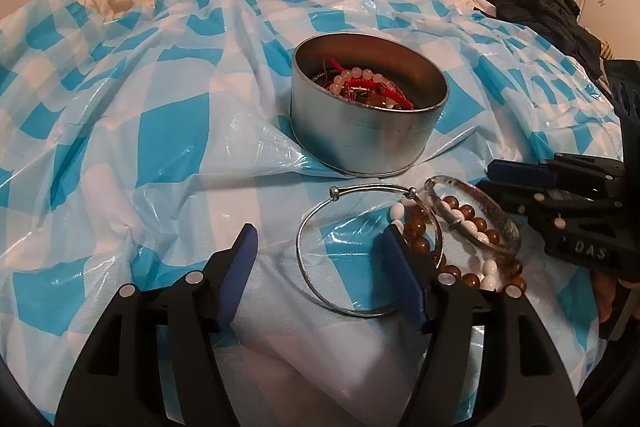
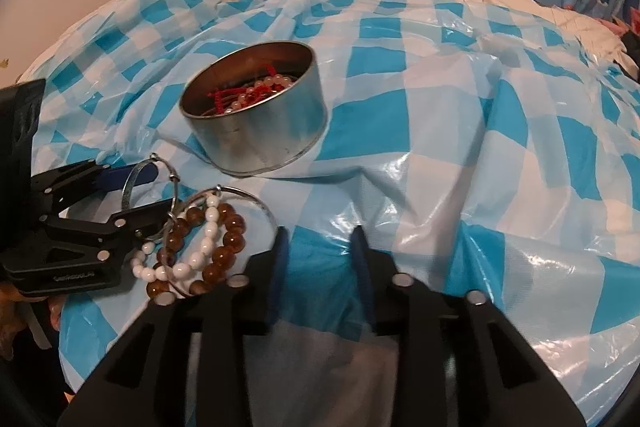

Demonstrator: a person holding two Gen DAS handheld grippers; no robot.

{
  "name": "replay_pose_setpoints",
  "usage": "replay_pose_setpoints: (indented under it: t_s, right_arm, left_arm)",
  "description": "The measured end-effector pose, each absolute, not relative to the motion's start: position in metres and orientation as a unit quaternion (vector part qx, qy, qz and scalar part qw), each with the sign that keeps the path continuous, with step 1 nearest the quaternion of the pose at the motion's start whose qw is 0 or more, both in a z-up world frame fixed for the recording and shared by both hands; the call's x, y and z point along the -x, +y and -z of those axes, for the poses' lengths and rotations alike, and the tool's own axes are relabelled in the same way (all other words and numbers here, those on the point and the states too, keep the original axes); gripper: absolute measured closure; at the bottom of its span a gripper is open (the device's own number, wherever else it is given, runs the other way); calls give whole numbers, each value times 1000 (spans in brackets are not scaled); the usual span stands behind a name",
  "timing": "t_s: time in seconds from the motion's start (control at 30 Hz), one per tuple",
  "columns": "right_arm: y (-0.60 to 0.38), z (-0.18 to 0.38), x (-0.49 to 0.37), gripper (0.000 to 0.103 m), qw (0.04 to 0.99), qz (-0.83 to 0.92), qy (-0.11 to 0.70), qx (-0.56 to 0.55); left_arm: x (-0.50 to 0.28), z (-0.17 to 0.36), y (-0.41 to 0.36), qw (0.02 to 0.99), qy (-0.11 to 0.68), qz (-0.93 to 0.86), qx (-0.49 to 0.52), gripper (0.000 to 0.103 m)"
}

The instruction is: Organize jewelry

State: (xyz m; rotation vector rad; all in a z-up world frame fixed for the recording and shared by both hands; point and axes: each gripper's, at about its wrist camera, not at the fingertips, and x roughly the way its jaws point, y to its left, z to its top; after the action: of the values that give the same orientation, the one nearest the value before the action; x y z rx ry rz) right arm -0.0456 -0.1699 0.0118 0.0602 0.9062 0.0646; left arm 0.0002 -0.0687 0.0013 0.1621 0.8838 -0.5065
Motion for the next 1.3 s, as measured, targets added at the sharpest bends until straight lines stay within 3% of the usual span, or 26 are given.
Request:
replay_pose_setpoints:
  t_s: [0.1, 0.2, 0.4, 0.6, 0.8, 0.83, 0.9, 1.3]
  right_arm:
    - [-160, -12, 48, 44, 900, -29, 435, -1]
    - [-162, -15, 52, 35, 904, -12, 428, 3]
    - [-170, -37, 61, 35, 919, -65, 381, -82]
    - [-127, -34, 62, 34, 909, -121, 399, -6]
    - [-135, -24, 57, 33, 897, -128, 421, -43]
    - [-134, -23, 59, 34, 897, -129, 421, -43]
    - [-135, -22, 59, 45, 894, -139, 423, -51]
    - [-158, -34, 60, 45, 917, -54, 392, -48]
  left_arm:
    - [-1, -1, -69, 870, 422, 242, -79, 40]
    - [-1, -1, -69, 870, 422, 242, -78, 40]
    - [-1, -1, -69, 870, 423, 242, -78, 39]
    - [-1, -1, -70, 870, 423, 242, -78, 39]
    - [0, 0, -70, 870, 424, 241, -79, 38]
    - [-1, 0, -70, 870, 424, 240, -79, 38]
    - [0, 0, -71, 870, 424, 240, -80, 38]
    - [-1, 1, -71, 869, 425, 239, -81, 36]
